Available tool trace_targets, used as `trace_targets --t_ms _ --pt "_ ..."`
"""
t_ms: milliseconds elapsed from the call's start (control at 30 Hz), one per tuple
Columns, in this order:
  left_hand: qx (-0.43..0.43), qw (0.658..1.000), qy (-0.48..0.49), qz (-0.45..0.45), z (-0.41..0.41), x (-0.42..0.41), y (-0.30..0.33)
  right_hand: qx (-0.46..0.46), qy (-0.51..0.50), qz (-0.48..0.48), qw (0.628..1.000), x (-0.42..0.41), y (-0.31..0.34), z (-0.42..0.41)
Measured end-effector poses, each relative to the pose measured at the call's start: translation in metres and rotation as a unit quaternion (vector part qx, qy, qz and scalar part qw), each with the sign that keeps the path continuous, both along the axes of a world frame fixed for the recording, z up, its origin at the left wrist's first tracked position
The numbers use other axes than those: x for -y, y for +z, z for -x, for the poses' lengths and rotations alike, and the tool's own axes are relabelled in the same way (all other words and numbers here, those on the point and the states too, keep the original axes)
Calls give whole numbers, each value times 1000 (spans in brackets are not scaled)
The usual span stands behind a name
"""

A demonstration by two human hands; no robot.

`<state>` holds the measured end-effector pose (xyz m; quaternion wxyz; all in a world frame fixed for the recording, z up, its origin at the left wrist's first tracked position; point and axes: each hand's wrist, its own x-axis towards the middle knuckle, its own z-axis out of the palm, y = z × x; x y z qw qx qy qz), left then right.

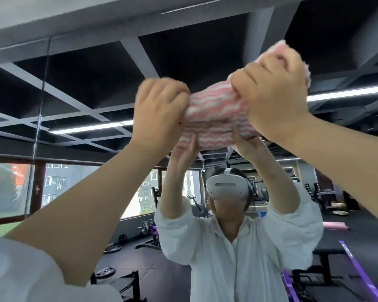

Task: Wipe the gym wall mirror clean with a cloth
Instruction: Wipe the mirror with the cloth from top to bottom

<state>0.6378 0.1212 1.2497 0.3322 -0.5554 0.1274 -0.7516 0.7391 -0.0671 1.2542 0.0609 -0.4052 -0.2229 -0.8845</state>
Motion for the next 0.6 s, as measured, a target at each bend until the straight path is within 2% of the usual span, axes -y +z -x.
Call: trace_targets --t_ms 67,133,167,233,333,400,500,600 --pt "-120 992 36 -5 -9 -2 -21 -76 -62 83 992 2 -22 -9" --pt "-232 969 78 42 -26 -14 -54 -248 -139 172 943 0 -58 -23" --pt "-278 956 79 49 -33 -22 -69 -315 -149 192 918 0 -77 -30" --pt "-335 939 49 54 -37 -30 -90 -369 -112 216 897 4 -107 -41" --pt "-336 934 -59 106 -34 -22 -106 -373 -37 218 901 10 -133 -44" --pt "-300 942 -81 122 -39 -15 -112 -369 15 227 901 10 -137 -39" --pt "-267 957 60 99 -61 -10 -127 -329 -1 196 924 1 -139 -41" --pt "-261 952 140 77 -81 -10 -138 -366 -45 179 912 -12 -149 -58"
